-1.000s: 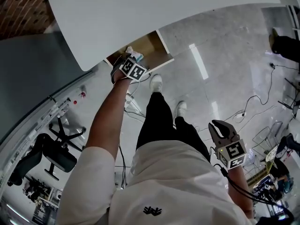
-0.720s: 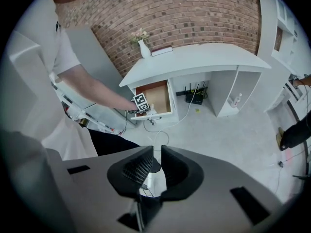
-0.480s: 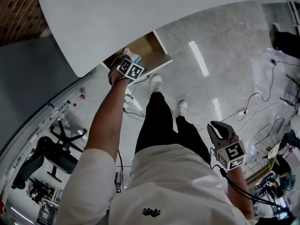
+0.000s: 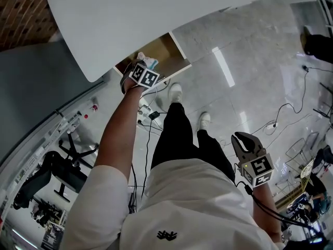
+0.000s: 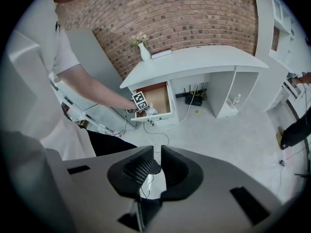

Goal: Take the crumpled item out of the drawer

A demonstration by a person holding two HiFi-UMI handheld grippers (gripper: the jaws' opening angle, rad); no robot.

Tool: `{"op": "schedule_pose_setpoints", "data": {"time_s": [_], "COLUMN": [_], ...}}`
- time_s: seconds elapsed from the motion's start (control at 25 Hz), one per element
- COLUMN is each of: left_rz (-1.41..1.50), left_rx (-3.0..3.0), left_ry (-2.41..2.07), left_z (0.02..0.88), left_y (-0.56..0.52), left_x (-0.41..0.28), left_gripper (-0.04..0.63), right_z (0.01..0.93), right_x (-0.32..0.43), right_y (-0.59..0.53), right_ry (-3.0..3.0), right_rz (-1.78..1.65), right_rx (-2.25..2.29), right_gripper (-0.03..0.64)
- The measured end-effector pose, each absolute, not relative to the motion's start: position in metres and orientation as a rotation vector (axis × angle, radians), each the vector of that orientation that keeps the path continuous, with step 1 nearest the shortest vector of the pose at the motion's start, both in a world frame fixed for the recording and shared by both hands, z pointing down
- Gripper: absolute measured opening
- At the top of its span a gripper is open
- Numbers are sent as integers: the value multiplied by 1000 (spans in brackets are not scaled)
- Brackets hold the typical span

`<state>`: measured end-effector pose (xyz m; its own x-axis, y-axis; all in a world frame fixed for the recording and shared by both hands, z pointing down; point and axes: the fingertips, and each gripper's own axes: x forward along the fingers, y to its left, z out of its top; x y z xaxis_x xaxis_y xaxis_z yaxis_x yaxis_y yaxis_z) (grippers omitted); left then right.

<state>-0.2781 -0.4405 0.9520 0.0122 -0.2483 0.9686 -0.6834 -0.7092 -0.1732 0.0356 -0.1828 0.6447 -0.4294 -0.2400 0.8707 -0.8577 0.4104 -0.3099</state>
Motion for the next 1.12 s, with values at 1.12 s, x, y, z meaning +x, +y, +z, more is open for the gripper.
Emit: {"op": "schedule_pose_setpoints", "data": {"time_s": [1.12], "left_rz": [1346], "left_rx": [2055], "left_ry": [-1217], "left_z": [722], "left_y": [-339], "left_x": [-202], "left_gripper": [23], "right_z": [555], "right_x": [104], "right_y": [-81], "right_ry": [-2135], "right_rz": [841], "right_rx": [990], "right_gripper": [61]}}
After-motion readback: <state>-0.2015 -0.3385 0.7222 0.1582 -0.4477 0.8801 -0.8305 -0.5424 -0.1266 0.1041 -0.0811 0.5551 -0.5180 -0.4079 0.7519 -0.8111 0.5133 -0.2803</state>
